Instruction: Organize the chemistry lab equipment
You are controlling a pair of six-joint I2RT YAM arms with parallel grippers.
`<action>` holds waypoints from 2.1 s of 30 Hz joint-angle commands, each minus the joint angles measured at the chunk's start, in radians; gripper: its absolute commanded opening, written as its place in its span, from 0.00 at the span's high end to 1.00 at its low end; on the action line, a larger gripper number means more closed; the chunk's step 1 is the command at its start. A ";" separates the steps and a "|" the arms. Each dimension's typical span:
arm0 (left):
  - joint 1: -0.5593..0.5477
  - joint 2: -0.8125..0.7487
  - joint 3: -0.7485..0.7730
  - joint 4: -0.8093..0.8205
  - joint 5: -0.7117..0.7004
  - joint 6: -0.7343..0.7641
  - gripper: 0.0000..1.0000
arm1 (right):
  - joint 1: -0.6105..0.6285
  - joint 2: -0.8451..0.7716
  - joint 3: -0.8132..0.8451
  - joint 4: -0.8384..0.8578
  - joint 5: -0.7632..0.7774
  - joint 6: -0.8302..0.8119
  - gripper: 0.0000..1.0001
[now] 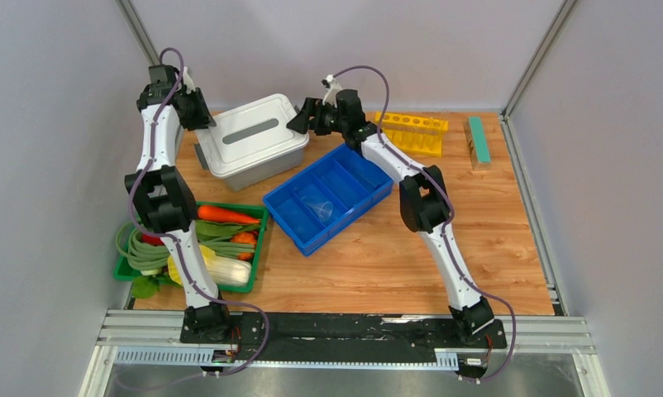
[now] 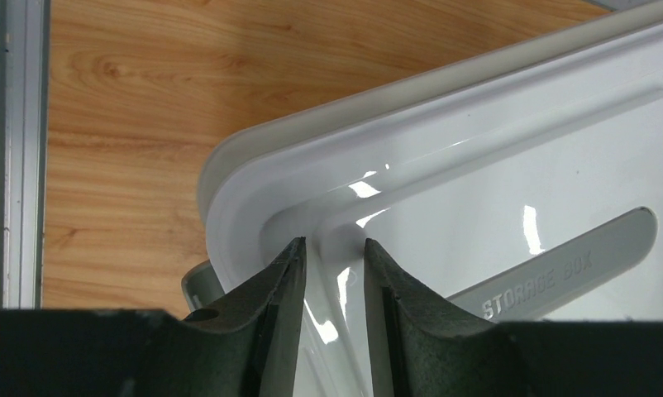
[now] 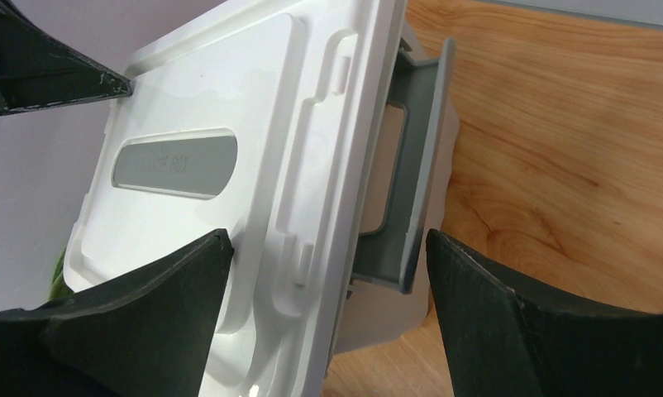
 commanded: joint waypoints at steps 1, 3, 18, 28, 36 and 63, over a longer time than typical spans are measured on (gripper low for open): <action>0.000 -0.057 0.044 -0.070 -0.006 0.030 0.58 | 0.008 -0.133 0.003 -0.100 0.080 -0.035 0.09; 0.000 -0.089 0.044 -0.066 -0.004 0.033 0.56 | 0.008 -0.181 -0.040 -0.092 0.098 -0.044 0.09; 0.000 -0.142 -0.015 0.031 0.078 -0.010 0.55 | 0.074 -0.464 -0.324 -0.243 0.219 -0.248 0.50; 0.003 -0.175 -0.019 0.026 0.045 -0.004 0.55 | 0.185 -0.542 -0.537 -0.250 0.296 -0.238 0.67; 0.006 -0.186 -0.022 0.017 0.023 0.007 0.55 | 0.232 -0.466 -0.510 -0.168 0.334 -0.224 0.70; 0.010 -0.202 -0.089 0.049 0.031 -0.001 0.55 | 0.261 -0.250 -0.212 -0.096 0.411 -0.135 0.73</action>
